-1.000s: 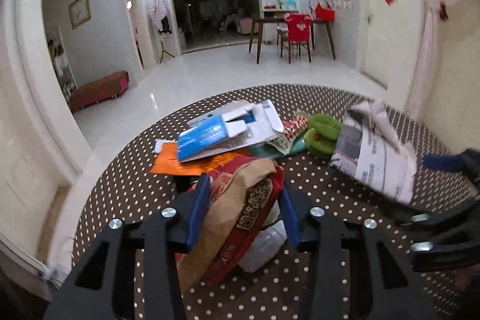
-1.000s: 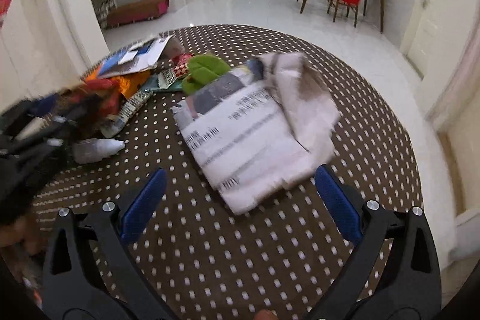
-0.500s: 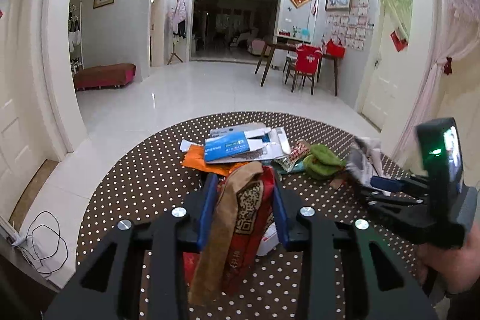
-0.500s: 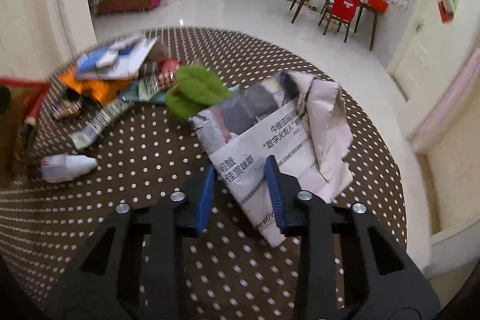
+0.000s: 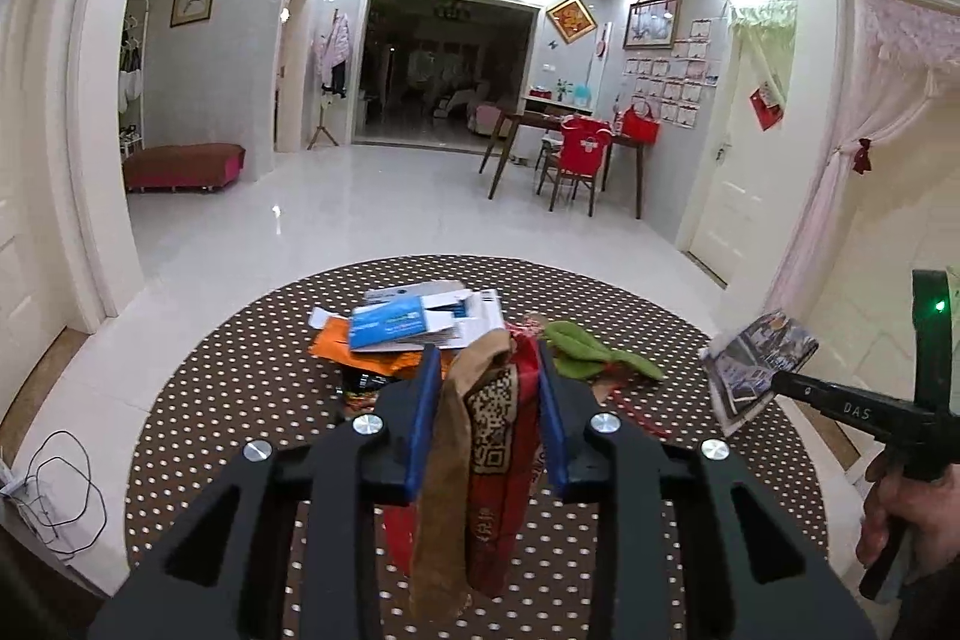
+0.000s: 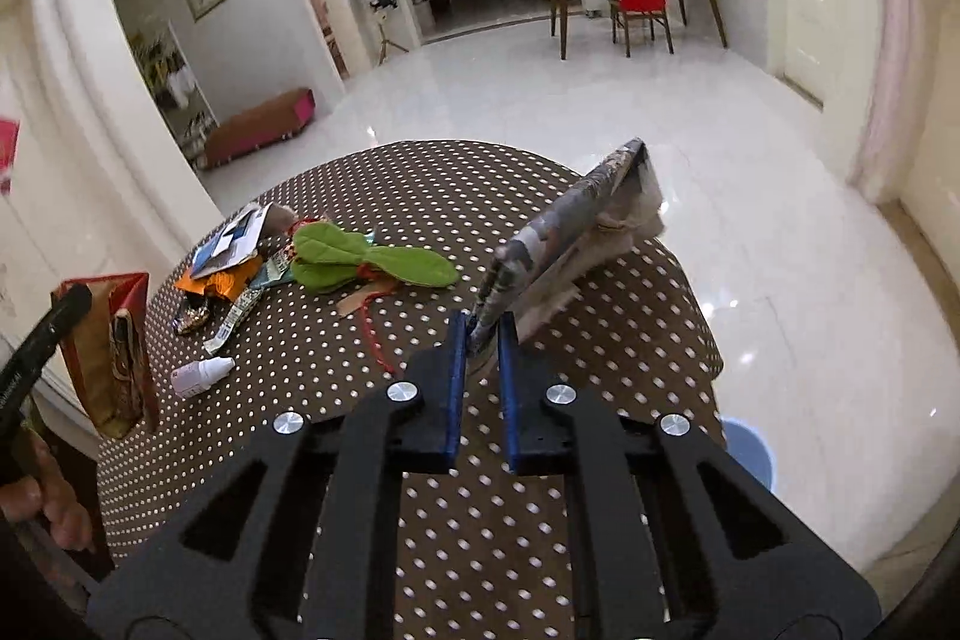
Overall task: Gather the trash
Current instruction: 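Lift the held wrapper and newspaper off the table with both tools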
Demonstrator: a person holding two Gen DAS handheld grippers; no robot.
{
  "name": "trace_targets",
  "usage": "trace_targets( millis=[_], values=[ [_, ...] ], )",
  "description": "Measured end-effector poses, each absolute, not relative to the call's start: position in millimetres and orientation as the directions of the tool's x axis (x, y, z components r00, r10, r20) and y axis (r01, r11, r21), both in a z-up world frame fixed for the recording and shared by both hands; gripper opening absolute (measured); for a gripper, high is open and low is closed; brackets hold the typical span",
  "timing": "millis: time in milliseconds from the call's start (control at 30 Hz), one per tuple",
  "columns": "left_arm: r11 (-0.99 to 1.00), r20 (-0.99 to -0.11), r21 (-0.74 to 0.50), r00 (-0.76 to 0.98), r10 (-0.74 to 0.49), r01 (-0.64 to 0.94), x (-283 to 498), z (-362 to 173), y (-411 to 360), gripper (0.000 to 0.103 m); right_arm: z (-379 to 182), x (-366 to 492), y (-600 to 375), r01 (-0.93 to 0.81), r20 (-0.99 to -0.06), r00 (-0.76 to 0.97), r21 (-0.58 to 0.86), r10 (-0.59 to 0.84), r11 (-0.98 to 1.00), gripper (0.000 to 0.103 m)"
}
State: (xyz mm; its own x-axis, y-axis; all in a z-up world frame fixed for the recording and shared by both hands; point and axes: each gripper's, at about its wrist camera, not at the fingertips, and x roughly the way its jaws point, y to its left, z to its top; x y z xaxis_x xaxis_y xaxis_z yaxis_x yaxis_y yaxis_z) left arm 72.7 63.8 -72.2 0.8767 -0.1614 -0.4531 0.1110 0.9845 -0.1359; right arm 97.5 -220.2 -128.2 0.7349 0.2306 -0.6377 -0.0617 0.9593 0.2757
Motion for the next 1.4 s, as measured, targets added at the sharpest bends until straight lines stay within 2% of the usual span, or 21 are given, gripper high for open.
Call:
trace_targets(
  millis=[167,267,333,367,433,467,500,667,1067,1267,1400],
  values=[
    [0.98,-0.457,-0.139,0.869,-0.191,0.142,71.8,-71.9,51.2,0.029,-138.3,98.9,-246.0,-0.003,-0.64,0.729,0.353,0.244,0.936,0.014],
    [0.978,-0.46,-0.139,0.865,-0.201,0.153,71.8,-72.1,44.8,0.029,-143.2,106.2,-256.8,0.006,-0.62,0.732,0.42,0.283,0.907,0.029],
    [0.977,-0.464,-0.139,0.862,-0.206,0.159,71.7,-72.8,41.6,0.029,-149.7,113.4,-261.5,0.017,-0.613,0.727,0.465,0.308,0.885,0.05],
    [0.977,-0.465,-0.137,0.861,-0.208,0.162,71.6,-72.9,39.8,0.029,-153.4,116.4,-266.2,0.031,-0.604,0.729,0.501,0.324,0.865,0.057],
    [0.977,-0.467,-0.134,0.859,-0.21,0.165,71.6,-73.0,37.3,0.029,-158.0,120.2,-274.2,0.043,-0.577,0.741,0.551,0.343,0.834,0.051],
    [0.976,-0.468,-0.136,0.858,-0.213,0.168,72.1,-72.7,36.4,0.029,-160.5,122.0,-275.8,0.048,-0.574,0.742,0.562,0.347,0.826,0.023],
    [0.976,-0.469,-0.139,0.856,-0.216,0.17,72.4,-72.8,35.1,0.029,-163.8,124.6,-278.5,0.055,-0.58,0.734,0.569,0.353,0.82,0.018],
    [0.969,-0.46,-0.151,0.854,-0.244,0.195,74.5,-67.8,27.0,0.029,-156.9,115.3,-284.8,0.033,-0.555,0.751,0.573,0.358,0.819,0.009],
    [0.903,-0.447,-0.212,0.785,-0.429,0.373,94.4,-62.3,-53.9,0.029,-107.8,60.7,-359.7,0.015,-0.464,0.829,0.576,0.311,0.817,0.008],
    [0.866,-0.476,-0.231,0.725,-0.497,0.443,107.3,-73.7,-100.8,0.028,-107.2,36.1,-406.6,0.091,-0.478,0.848,0.559,0.23,0.824,0.008],
    [0.851,-0.482,-0.232,0.705,-0.521,0.47,111.5,-75.1,-121.8,0.028,-120.5,29.1,-424.0,0.153,-0.519,0.836,0.531,0.177,0.834,0.008]
  ],
)
